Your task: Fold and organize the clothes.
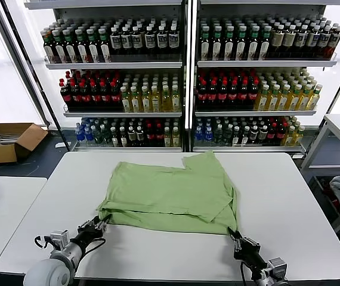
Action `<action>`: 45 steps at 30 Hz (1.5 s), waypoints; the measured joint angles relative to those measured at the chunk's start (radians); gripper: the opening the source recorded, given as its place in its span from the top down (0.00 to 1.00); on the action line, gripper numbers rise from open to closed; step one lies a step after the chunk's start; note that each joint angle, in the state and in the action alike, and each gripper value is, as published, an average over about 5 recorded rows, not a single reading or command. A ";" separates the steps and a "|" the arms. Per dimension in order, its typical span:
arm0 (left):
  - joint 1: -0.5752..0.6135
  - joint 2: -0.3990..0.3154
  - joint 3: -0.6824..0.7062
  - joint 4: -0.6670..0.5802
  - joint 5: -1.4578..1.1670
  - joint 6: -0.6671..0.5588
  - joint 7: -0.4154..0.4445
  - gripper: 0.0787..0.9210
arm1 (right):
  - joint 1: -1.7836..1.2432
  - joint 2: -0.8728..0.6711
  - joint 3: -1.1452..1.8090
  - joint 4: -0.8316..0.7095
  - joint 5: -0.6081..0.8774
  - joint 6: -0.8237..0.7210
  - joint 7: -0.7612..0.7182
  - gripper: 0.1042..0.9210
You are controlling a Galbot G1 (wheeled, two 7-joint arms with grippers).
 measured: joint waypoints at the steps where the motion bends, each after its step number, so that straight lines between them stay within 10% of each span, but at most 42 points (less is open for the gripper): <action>1: 0.002 0.001 0.000 -0.001 -0.001 0.000 0.003 0.83 | -0.002 -0.002 0.000 0.001 0.002 -0.001 -0.001 0.98; 7: 0.029 0.015 -0.014 -0.025 -0.003 0.004 0.011 0.98 | -0.020 -0.014 0.009 0.020 0.014 -0.010 -0.010 0.98; 32: 0.435 -0.064 -0.232 -0.326 0.089 -0.011 0.031 0.98 | -0.292 0.008 0.075 0.222 -0.049 0.019 -0.051 0.96; 45: 0.488 -0.083 -0.325 -0.375 0.086 0.010 0.032 0.60 | -0.356 0.004 0.102 0.302 -0.030 0.041 -0.028 0.52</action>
